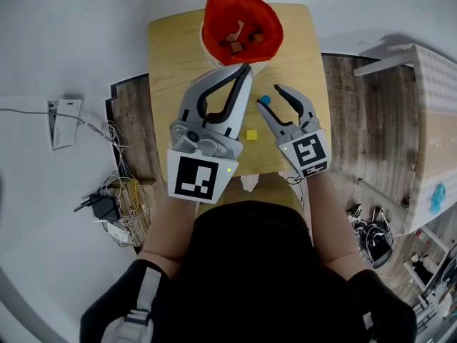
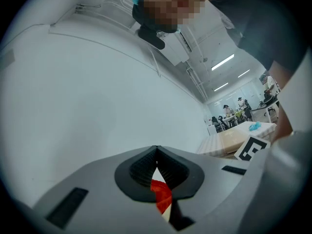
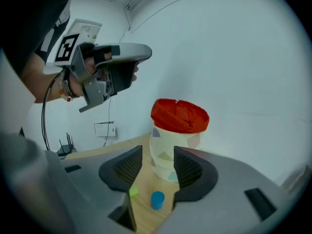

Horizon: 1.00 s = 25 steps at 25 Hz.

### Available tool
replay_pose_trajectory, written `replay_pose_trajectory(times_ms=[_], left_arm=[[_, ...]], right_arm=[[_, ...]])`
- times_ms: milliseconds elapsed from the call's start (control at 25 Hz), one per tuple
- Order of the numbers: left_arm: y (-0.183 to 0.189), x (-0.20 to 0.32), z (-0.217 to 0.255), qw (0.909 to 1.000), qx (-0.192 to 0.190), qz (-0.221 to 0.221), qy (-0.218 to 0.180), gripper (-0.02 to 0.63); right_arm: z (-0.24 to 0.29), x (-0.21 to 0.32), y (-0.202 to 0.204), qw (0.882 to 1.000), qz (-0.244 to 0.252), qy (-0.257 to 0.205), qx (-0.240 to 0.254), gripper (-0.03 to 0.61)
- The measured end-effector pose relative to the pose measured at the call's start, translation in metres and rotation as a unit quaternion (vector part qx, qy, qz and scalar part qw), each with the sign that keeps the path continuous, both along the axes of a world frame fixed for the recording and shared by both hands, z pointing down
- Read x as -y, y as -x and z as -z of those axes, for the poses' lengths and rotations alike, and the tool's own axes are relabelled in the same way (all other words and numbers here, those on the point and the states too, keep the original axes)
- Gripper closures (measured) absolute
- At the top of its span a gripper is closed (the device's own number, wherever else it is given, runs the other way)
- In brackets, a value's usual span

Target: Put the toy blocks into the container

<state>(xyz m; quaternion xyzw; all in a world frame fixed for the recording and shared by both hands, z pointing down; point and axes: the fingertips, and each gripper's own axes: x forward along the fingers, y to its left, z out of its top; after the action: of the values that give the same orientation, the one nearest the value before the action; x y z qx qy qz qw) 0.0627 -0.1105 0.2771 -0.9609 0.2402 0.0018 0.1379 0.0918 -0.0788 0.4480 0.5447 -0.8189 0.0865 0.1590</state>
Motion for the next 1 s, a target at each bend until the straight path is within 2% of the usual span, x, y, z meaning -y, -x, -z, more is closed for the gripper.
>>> replay_pose_trajectory(times_ms=[560,1000], left_arm=[[0.007,0.008,-0.012,0.9997,0.003,0.016,0.018,0.604],[0.018,0.017,-0.022,0.9990,0.006,0.031,0.033,0.604]], right_arm=[[-0.107,0.001,-0.002,0.992,-0.002,0.126,0.017,0.345],[-0.160,0.005,-0.004,0.980,-0.014,0.197,0.024,0.345]])
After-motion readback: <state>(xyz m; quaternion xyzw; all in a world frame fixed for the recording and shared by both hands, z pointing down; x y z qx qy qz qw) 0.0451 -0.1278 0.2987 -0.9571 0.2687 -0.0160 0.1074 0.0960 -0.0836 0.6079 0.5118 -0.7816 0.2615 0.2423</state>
